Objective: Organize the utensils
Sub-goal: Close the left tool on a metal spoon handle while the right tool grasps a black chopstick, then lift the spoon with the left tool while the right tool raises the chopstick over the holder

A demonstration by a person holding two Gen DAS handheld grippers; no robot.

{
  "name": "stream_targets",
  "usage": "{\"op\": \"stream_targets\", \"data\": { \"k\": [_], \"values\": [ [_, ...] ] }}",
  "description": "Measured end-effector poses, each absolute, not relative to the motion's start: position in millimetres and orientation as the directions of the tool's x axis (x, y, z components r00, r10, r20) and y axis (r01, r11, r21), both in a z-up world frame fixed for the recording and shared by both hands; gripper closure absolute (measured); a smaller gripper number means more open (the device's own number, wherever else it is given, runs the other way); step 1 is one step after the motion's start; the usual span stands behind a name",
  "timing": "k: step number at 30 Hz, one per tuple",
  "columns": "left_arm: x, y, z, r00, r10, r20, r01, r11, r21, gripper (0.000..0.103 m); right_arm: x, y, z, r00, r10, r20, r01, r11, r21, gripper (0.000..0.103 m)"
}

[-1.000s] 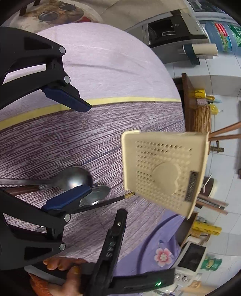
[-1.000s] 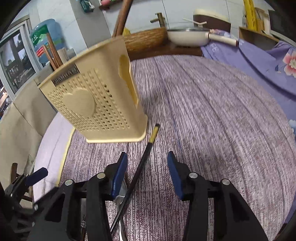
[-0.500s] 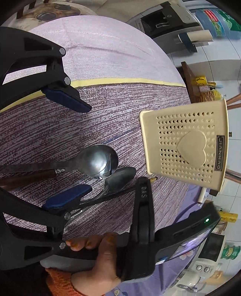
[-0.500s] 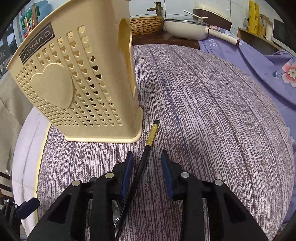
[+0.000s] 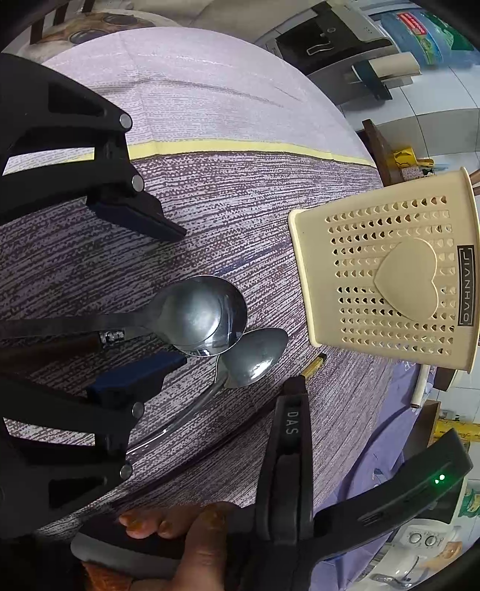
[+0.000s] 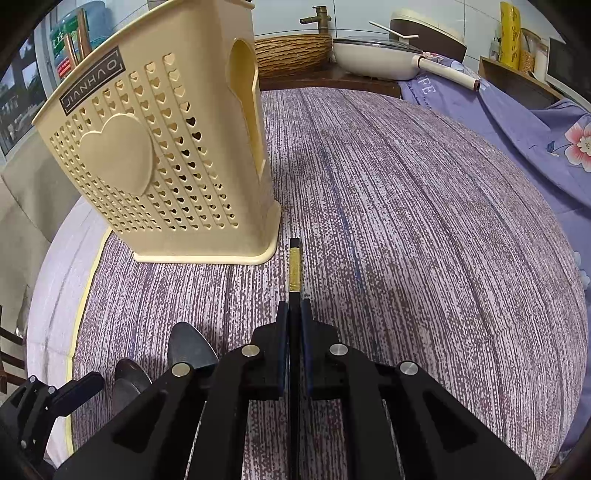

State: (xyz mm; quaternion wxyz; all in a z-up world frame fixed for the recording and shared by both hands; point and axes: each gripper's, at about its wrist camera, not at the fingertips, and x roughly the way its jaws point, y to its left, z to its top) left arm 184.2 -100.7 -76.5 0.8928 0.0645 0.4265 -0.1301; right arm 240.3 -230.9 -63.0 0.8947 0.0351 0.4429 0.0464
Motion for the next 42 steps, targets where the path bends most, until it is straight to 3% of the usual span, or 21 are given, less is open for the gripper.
{"op": "stream_targets", "data": {
  "k": [7, 12, 25, 32, 40, 41, 42],
  "values": [
    [184, -104, -75, 0.599, -0.183, -0.780, 0.298, 0.954, 0.005, 0.062, 236, -231, -64, 0.610, 0.122, -0.783, -0.051, 0.992, 0.116, 0.096],
    [182, -105, -74, 0.598, -0.186, -0.780, 0.294, 0.956, -0.003, 0.068, 235, -232, -64, 0.614, 0.128, -0.779, -0.053, 0.991, 0.121, 0.096],
    [183, -93, -66, 0.602, -0.225, -0.766, 0.289, 0.956, -0.054, 0.068, 241, -250, -63, 0.622, 0.203, -0.756, -0.035, 0.972, 0.232, 0.096],
    [179, -79, -45, 0.642, -0.275, -0.716, 0.285, 0.952, -0.111, 0.068, 223, -256, -33, 0.707, 0.242, -0.664, -0.072, 0.959, 0.274, 0.096],
    [169, -61, 1, 0.732, -0.303, -0.610, 0.271, 0.951, -0.147, 0.068, 183, -265, 19, 0.809, 0.317, -0.495, -0.178, 0.935, 0.308, 0.096],
    [168, -59, 5, 0.741, -0.302, -0.600, 0.268, 0.952, -0.148, 0.073, 178, -268, 23, 0.816, 0.323, -0.480, -0.189, 0.933, 0.306, 0.096],
    [168, -57, 8, 0.745, -0.302, -0.594, 0.270, 0.952, -0.145, 0.089, 175, -270, 28, 0.823, 0.328, -0.464, -0.200, 0.932, 0.304, 0.096]
  ]
}}
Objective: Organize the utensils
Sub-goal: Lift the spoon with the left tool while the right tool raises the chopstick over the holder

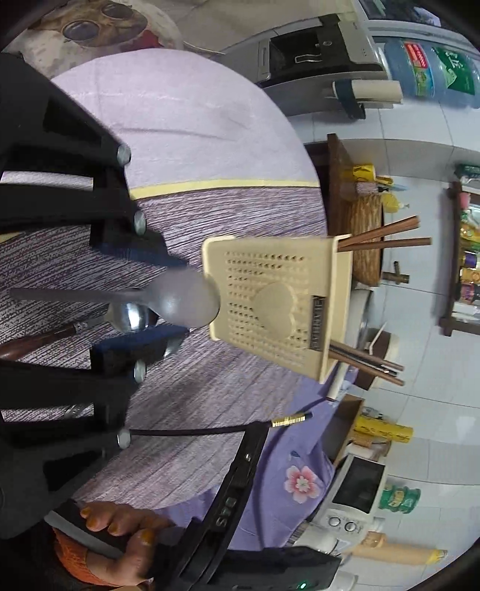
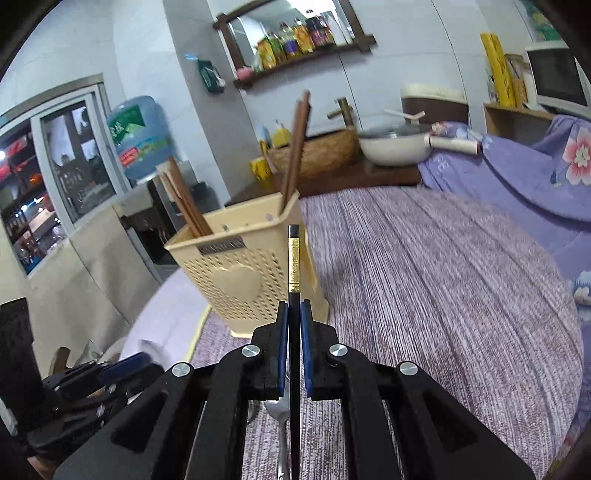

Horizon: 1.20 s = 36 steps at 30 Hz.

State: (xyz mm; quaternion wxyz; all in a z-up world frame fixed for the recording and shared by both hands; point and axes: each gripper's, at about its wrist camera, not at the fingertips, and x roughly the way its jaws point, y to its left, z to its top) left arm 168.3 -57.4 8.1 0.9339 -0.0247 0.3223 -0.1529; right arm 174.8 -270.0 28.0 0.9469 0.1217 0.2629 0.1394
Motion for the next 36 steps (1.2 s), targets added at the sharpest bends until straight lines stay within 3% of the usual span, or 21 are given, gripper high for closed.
{"op": "stream_targets", "data": {
  "k": [4, 11, 12, 15, 16, 20, 26, 34, 36],
  "values": [
    [169, -54, 16, 0.758, -0.298, -0.580, 0.267, 0.953, -0.141, 0.089, 167, -274, 41, 0.839, 0.340, -0.424, -0.226, 0.928, 0.296, 0.096],
    [181, -45, 3, 0.731, -0.288, -0.619, 0.236, 0.957, -0.166, 0.088, 165, -274, 38, 0.837, 0.329, -0.436, -0.207, 0.930, 0.303, 0.096],
    [184, -44, 1, 0.722, -0.291, -0.628, 0.234, 0.956, -0.175, 0.083, 164, -275, 38, 0.838, 0.329, -0.436, -0.205, 0.929, 0.307, 0.096],
    [189, -39, -6, 0.723, -0.264, -0.639, 0.197, 0.965, -0.175, 0.046, 163, -274, 37, 0.837, 0.327, -0.440, -0.203, 0.931, 0.305, 0.096],
    [191, -39, -9, 0.725, -0.249, -0.642, 0.185, 0.969, -0.166, 0.044, 161, -274, 37, 0.837, 0.327, -0.439, -0.204, 0.930, 0.305, 0.096],
    [201, -37, -28, 0.682, -0.222, -0.697, 0.159, 0.975, -0.155, 0.044, 161, -273, 38, 0.839, 0.319, -0.440, -0.200, 0.934, 0.296, 0.096],
    [190, -59, -35, 0.668, -0.259, -0.698, 0.218, 0.964, -0.149, 0.044, 162, -275, 35, 0.838, 0.315, -0.446, -0.190, 0.934, 0.303, 0.096],
    [192, -115, -64, 0.643, -0.191, -0.742, 0.291, 0.957, 0.006, 0.044, 159, -278, 35, 0.839, 0.312, -0.446, -0.185, 0.934, 0.306, 0.096],
    [193, -122, -70, 0.637, -0.187, -0.748, 0.300, 0.954, 0.017, 0.050, 158, -279, 35, 0.839, 0.313, -0.445, -0.185, 0.933, 0.308, 0.096]
  ]
}}
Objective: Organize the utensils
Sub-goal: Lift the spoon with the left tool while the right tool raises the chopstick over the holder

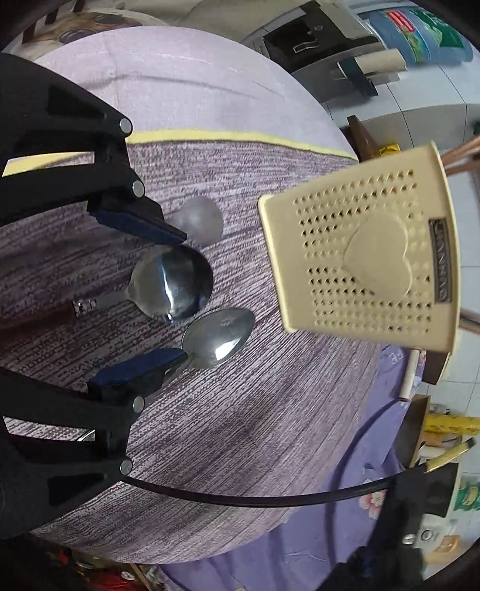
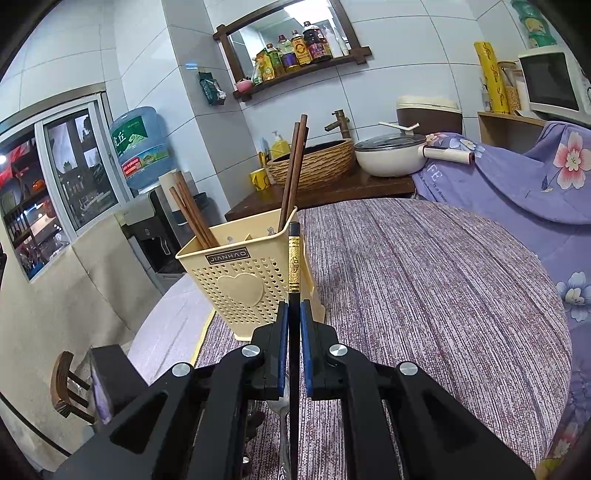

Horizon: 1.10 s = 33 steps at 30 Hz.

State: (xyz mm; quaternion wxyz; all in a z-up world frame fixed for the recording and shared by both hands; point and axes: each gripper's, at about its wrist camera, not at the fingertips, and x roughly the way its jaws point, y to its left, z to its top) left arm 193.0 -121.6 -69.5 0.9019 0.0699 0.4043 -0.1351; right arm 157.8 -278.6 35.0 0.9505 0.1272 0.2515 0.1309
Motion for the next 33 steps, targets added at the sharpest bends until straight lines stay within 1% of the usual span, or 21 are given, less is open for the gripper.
{"op": "stream_targets", "data": {
  "k": [1, 3, 4, 5, 7, 11, 13, 16, 18, 20, 21, 22, 23, 24, 25, 27, 29, 30, 31, 33],
  "values": [
    [195, -124, -72, 0.629, -0.178, -0.757, 0.302, 0.953, 0.027, 0.056, 157, -278, 35, 0.839, 0.314, -0.444, -0.185, 0.933, 0.309, 0.096],
    [197, -124, -74, 0.622, -0.181, -0.762, 0.299, 0.954, 0.017, 0.060, 157, -278, 35, 0.839, 0.316, -0.443, -0.187, 0.932, 0.311, 0.096],
    [197, -123, -74, 0.624, -0.184, -0.760, 0.294, 0.956, 0.010, 0.064, 157, -278, 34, 0.839, 0.318, -0.443, -0.189, 0.931, 0.311, 0.096],
    [197, -123, -74, 0.625, -0.185, -0.758, 0.291, 0.957, 0.007, 0.066, 157, -277, 34, 0.839, 0.318, -0.442, -0.189, 0.931, 0.311, 0.096],
    [199, -123, -75, 0.624, -0.181, -0.760, 0.291, 0.957, 0.011, 0.076, 157, -276, 34, 0.837, 0.321, -0.444, -0.192, 0.931, 0.311, 0.096],
    [200, -120, -75, 0.609, -0.210, -0.765, 0.300, 0.954, -0.023, 0.083, 156, -273, 34, 0.837, 0.321, -0.444, -0.196, 0.932, 0.305, 0.096],
    [200, -119, -73, 0.609, -0.221, -0.762, 0.301, 0.953, -0.036, 0.089, 156, -273, 35, 0.837, 0.321, -0.443, -0.196, 0.932, 0.304, 0.096],
    [200, -113, -71, 0.599, -0.248, -0.761, 0.299, 0.951, -0.074, 0.090, 155, -273, 35, 0.838, 0.319, -0.443, -0.194, 0.933, 0.303, 0.096],
    [200, -112, -71, 0.594, -0.249, -0.765, 0.305, 0.950, -0.072, 0.090, 155, -273, 35, 0.837, 0.319, -0.444, -0.195, 0.933, 0.304, 0.096],
    [200, -110, -69, 0.603, -0.250, -0.757, 0.296, 0.952, -0.080, 0.090, 154, -273, 36, 0.837, 0.320, -0.444, -0.194, 0.932, 0.305, 0.096],
    [200, -108, -69, 0.607, -0.246, -0.756, 0.284, 0.955, -0.082, 0.085, 155, -273, 36, 0.837, 0.320, -0.445, -0.195, 0.933, 0.304, 0.096],
    [199, -107, -67, 0.614, -0.235, -0.753, 0.274, 0.959, -0.076, 0.071, 155, -273, 36, 0.836, 0.320, -0.445, -0.195, 0.933, 0.303, 0.096],
    [198, -107, -65, 0.624, -0.229, -0.747, 0.270, 0.960, -0.069, 0.060, 154, -273, 36, 0.836, 0.321, -0.445, -0.197, 0.933, 0.302, 0.096],
    [196, -107, -63, 0.643, -0.218, -0.734, 0.264, 0.963, -0.055, 0.037, 154, -272, 36, 0.836, 0.321, -0.444, -0.197, 0.932, 0.303, 0.096],
    [195, -107, -61, 0.660, -0.205, -0.723, 0.256, 0.966, -0.041, 0.031, 154, -272, 36, 0.836, 0.324, -0.444, -0.199, 0.931, 0.305, 0.096],
    [196, -110, -60, 0.667, -0.182, -0.722, 0.249, 0.968, -0.014, 0.031, 154, -272, 35, 0.836, 0.326, -0.442, -0.200, 0.930, 0.307, 0.096],
    [200, -113, -63, 0.653, -0.183, -0.735, 0.254, 0.967, -0.015, 0.038, 154, -272, 35, 0.834, 0.329, -0.444, -0.202, 0.929, 0.310, 0.096],
    [202, -114, -66, 0.646, -0.173, -0.744, 0.253, 0.967, -0.006, 0.045, 154, -273, 35, 0.833, 0.330, -0.444, -0.202, 0.929, 0.311, 0.096],
    [204, -116, -69, 0.638, -0.159, -0.754, 0.251, 0.968, 0.008, 0.047, 154, -273, 35, 0.832, 0.331, -0.445, -0.202, 0.928, 0.313, 0.096],
    [207, -117, -73, 0.628, -0.150, -0.764, 0.251, 0.968, 0.016, 0.048, 153, -274, 35, 0.832, 0.333, -0.445, -0.201, 0.927, 0.316, 0.096]
  ]
}}
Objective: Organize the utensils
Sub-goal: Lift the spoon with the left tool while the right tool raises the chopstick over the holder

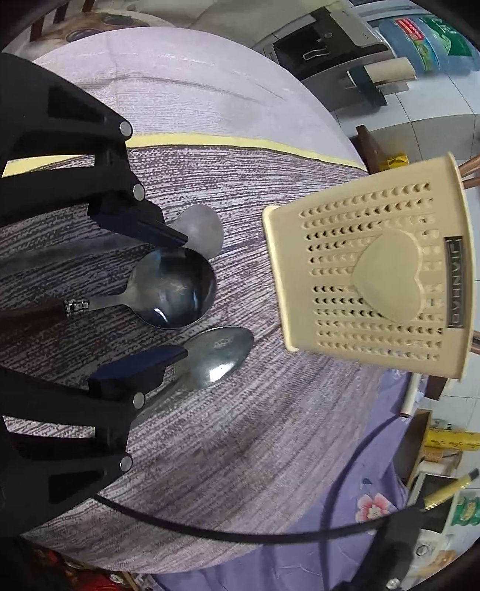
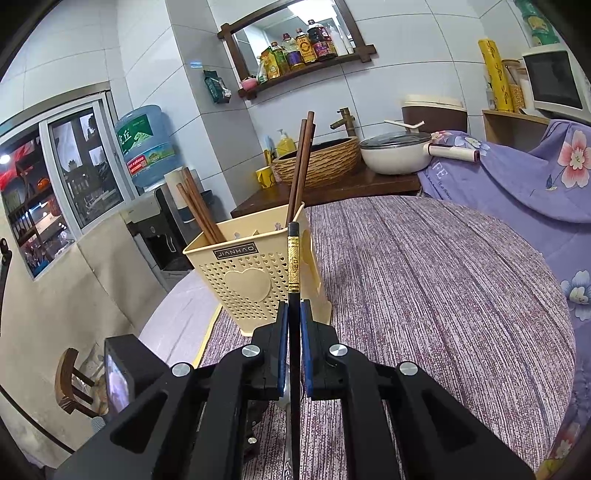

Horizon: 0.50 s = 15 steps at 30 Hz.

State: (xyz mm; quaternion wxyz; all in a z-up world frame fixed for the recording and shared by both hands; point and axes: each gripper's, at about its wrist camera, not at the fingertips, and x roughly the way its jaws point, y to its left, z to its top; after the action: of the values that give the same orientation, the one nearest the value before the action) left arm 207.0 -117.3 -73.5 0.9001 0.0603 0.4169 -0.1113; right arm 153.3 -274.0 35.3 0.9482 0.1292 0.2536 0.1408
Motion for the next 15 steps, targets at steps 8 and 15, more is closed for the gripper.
{"op": "stream_targets", "data": {
  "k": [8, 15],
  "values": [
    [221, -119, -75, 0.603, -0.146, -0.784, 0.264, 0.964, 0.024, 0.055, 155, -274, 34, 0.823, 0.349, -0.449, -0.214, 0.922, 0.324, 0.096],
    [214, -109, -57, 0.614, -0.209, -0.761, 0.273, 0.961, -0.043, 0.054, 156, -274, 33, 0.820, 0.349, -0.453, -0.214, 0.922, 0.324, 0.096]
  ]
}}
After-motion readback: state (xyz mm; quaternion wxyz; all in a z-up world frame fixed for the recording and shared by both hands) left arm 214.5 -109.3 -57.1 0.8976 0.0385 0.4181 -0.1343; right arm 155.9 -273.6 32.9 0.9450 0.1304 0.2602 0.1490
